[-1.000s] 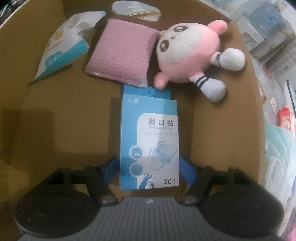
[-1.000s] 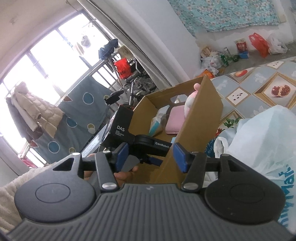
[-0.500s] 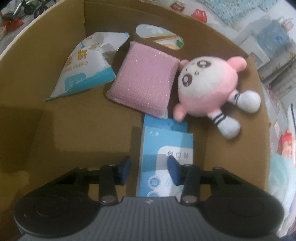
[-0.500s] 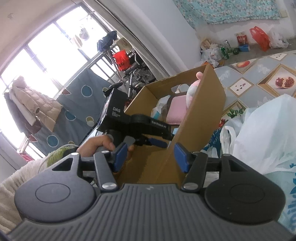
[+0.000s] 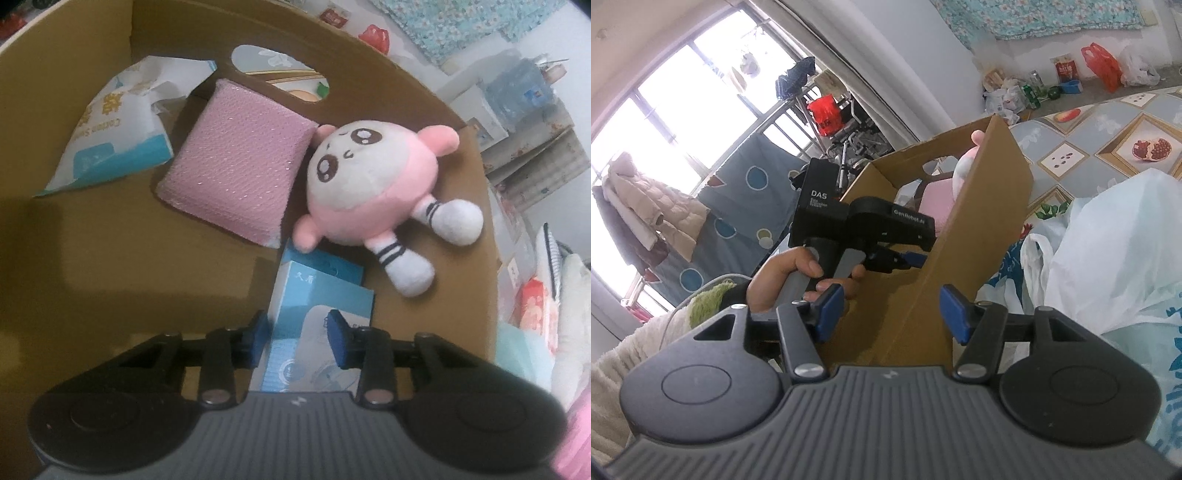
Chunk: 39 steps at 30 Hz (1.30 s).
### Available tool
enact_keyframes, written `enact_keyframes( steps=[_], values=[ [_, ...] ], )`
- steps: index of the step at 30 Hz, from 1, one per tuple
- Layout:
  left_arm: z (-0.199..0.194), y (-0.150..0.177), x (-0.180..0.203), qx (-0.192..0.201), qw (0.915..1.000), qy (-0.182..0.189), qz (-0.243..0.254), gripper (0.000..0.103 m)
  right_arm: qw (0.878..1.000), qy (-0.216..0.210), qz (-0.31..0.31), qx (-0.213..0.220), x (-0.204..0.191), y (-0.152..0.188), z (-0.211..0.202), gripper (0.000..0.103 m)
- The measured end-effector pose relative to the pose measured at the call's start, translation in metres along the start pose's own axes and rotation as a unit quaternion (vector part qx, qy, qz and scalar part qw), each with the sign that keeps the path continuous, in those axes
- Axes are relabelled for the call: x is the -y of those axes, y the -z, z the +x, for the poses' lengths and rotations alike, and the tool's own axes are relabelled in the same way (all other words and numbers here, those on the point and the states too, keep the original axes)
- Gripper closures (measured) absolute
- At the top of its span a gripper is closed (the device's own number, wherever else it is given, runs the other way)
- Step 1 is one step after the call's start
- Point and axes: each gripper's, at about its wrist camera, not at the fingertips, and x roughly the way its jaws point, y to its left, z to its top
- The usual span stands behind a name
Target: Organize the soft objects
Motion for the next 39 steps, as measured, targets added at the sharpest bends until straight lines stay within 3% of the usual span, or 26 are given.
enact_keyframes(
  steps=[2,6,8,11,15,19,22,27,32,36,39],
  values=[
    [0.000,-0.001,0.001,-0.003,1.0000,0.008,0.003,0.051,1.000,0.001,0.002,0.001,0.001,0.001,-0.001,0.045],
    [-0.004,0.002,0.004,0.001,0.9998,0.018,0.009,0.042,1.000,0.007,0.008,0.006,0.004,0.004,-0.006,0.045],
    [-0.014,0.004,0.005,0.012,0.9997,0.022,0.002,0.029,1.000,0.013,0.010,0.013,0.006,0.005,-0.012,0.045],
    [-0.040,0.011,0.011,0.049,0.9983,0.028,0.016,0.022,0.999,0.027,0.011,0.031,0.006,0.006,-0.029,0.041],
    [-0.090,0.032,0.014,0.101,0.9933,0.050,0.025,0.018,0.996,0.064,0.004,0.064,0.005,0.009,-0.066,0.026],
    [-0.147,0.069,0.026,0.157,0.9823,0.067,0.077,0.016,0.989,0.112,0.008,0.101,0.008,0.020,-0.119,0.015],
    [-0.187,0.107,0.039,0.210,0.9662,0.091,0.119,0.007,0.981,0.144,0.019,0.132,0.013,0.031,-0.160,0.010],
    [-0.221,0.178,0.067,0.263,0.9347,0.125,0.203,0.002,0.964,0.186,0.033,0.186,0.024,0.062,-0.226,0.005],
    [-0.205,0.240,0.112,0.244,0.9086,0.147,0.305,0.002,0.955,0.208,0.053,0.205,0.040,0.094,-0.259,0.003],
    [-0.177,0.282,0.154,0.225,0.8814,0.153,0.386,0.002,0.951,0.204,0.079,0.218,0.056,0.116,-0.269,0.003],
    [-0.147,0.306,0.177,0.209,0.8656,0.150,0.429,0.002,0.949,0.195,0.091,0.231,0.066,0.128,-0.273,0.003]
  ],
)
